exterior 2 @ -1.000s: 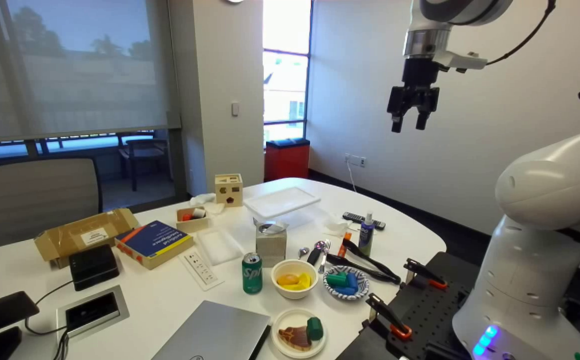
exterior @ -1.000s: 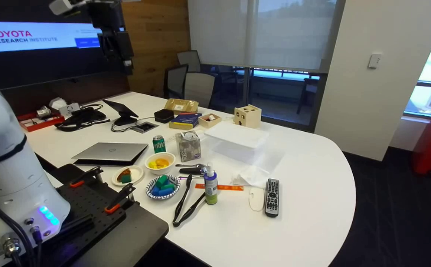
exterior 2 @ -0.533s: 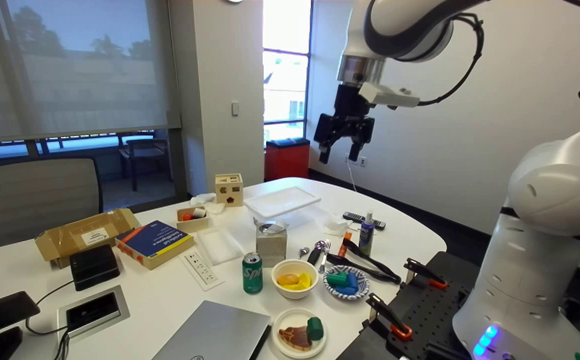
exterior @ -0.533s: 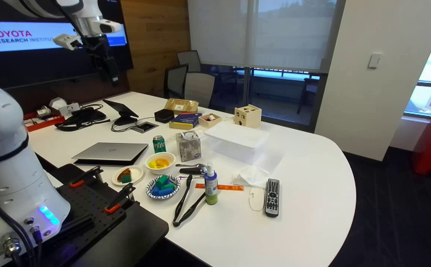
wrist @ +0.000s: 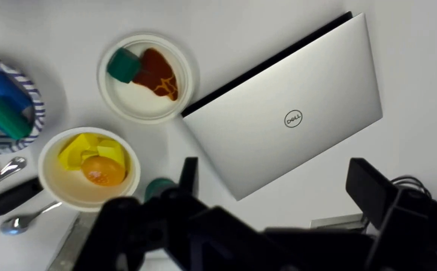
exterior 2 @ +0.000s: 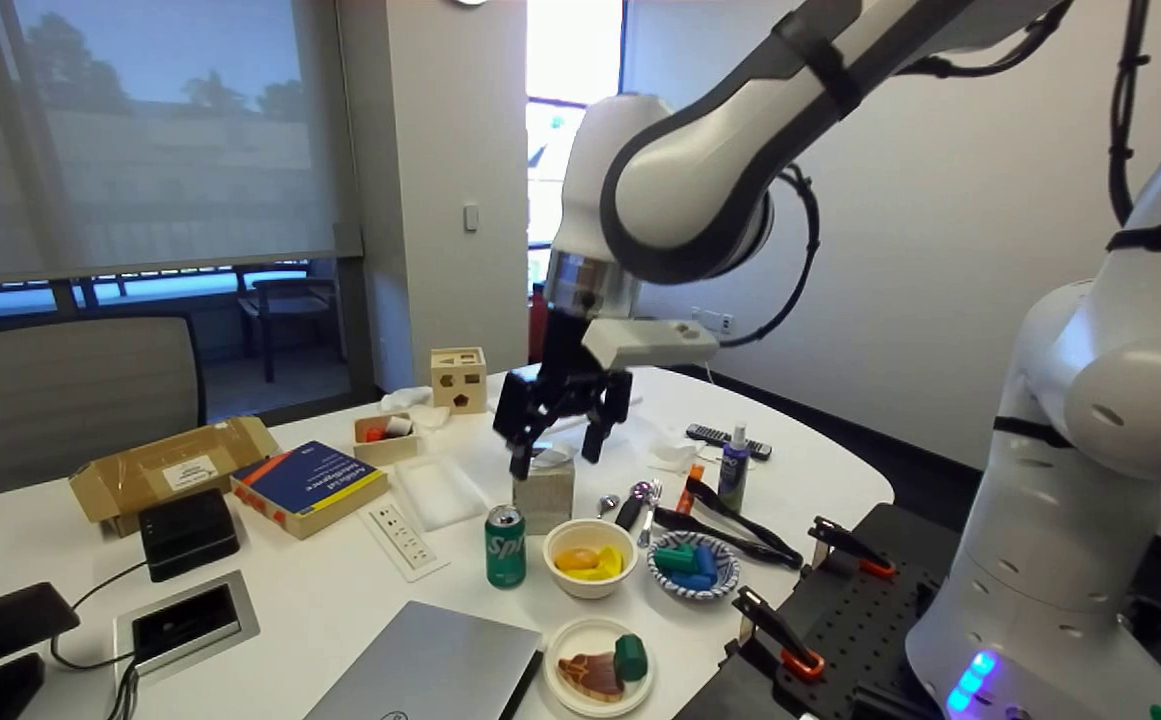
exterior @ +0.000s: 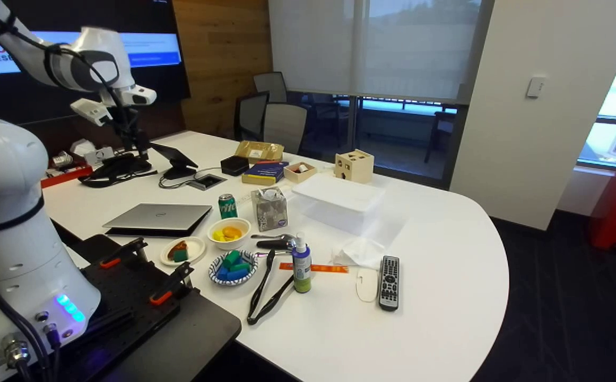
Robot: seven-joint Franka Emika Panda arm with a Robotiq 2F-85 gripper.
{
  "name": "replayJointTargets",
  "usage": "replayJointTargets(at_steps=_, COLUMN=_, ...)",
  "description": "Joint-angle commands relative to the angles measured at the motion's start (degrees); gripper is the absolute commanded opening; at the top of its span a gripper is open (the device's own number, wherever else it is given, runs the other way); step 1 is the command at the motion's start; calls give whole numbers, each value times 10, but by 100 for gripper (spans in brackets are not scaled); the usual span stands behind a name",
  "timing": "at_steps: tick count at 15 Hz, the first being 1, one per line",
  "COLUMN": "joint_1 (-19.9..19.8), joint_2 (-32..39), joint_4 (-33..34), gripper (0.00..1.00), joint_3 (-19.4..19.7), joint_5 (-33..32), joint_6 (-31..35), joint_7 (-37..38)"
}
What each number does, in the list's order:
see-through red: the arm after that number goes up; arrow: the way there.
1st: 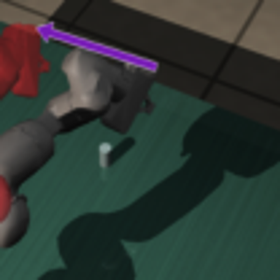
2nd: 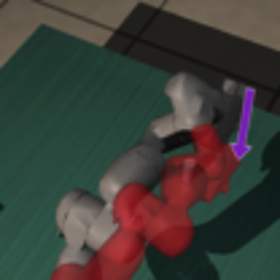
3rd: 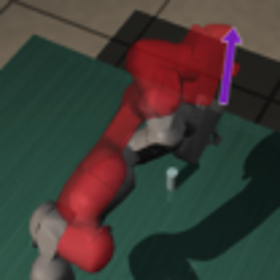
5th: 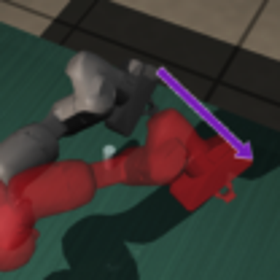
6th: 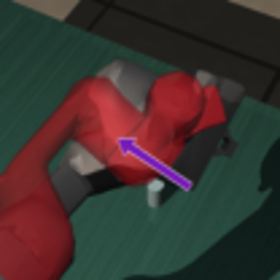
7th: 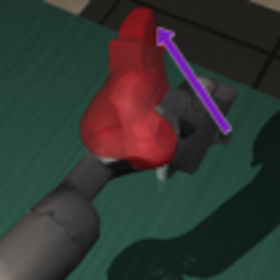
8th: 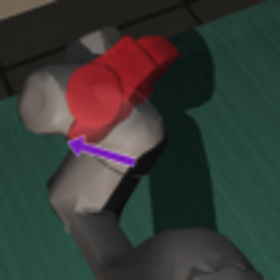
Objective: Open the laptop
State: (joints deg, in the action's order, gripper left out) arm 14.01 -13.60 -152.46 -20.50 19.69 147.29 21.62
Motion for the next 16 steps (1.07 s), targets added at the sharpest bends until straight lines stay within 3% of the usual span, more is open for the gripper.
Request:
replayJointTargets(at_steps=1, joint_1=43, joint_2=150, joint_4=48, gripper=100, joint_3=-1, joint_5=68, joint_6=88, joint_7=2)
replayJointTargets(at_steps=5, joint_1=53, joint_2=295, joint_4=87, gripper=100, joint_3=-14, joint_5=157, joint_6=197, joint_7=-12)
replayJointTargets(at_steps=8, joint_1=8, joint_2=371, joint_4=111, gripper=100, joint_3=-66, joint_5=270, joint_6=264, joint_7=-66)
replayJointTargets(at_steps=12, joint_1=-101, joint_2=439, joint_4=123, gripper=100, joint_3=-175, joint_5=388, joint_6=364, joint_7=-151)
replayJointTargets(at_steps=16, joint_1=-235, joint_2=497, joint_4=104, gripper=100, joint_3=-292, joint_5=400, joint_6=479, joint_7=-174)
